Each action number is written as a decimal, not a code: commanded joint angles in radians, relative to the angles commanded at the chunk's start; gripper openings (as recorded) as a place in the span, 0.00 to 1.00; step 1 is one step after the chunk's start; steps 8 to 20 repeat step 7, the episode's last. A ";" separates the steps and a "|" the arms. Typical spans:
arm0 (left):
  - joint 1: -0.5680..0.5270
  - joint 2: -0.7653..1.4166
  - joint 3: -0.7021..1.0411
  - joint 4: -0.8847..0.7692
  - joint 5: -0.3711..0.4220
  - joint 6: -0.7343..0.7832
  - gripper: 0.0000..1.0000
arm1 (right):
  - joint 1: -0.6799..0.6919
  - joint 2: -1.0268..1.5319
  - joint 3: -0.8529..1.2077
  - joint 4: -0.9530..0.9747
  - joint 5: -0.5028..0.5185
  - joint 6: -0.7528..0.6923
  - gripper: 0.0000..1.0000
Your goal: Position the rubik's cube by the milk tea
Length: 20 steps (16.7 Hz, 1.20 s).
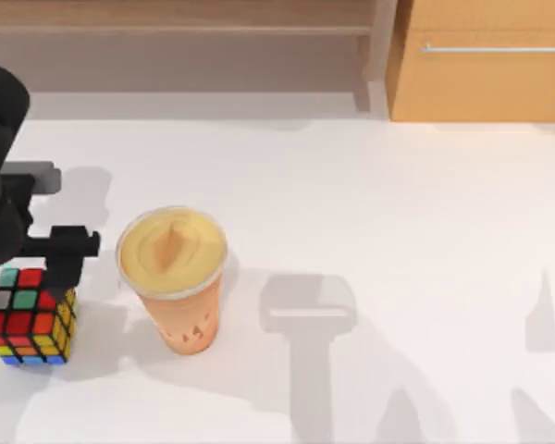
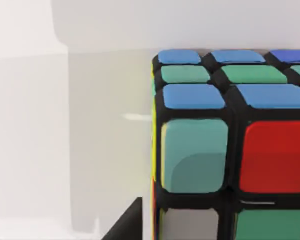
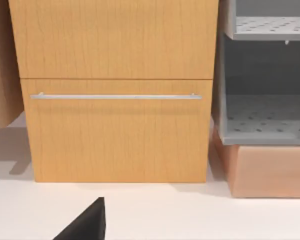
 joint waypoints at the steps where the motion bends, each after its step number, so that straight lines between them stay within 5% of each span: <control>1: 0.000 0.000 0.000 0.000 0.000 0.000 0.98 | 0.000 0.000 0.000 0.000 0.000 0.000 1.00; 20: 0.000 0.000 0.000 0.000 0.000 0.000 1.00 | 0.000 0.000 0.000 0.000 0.000 0.000 1.00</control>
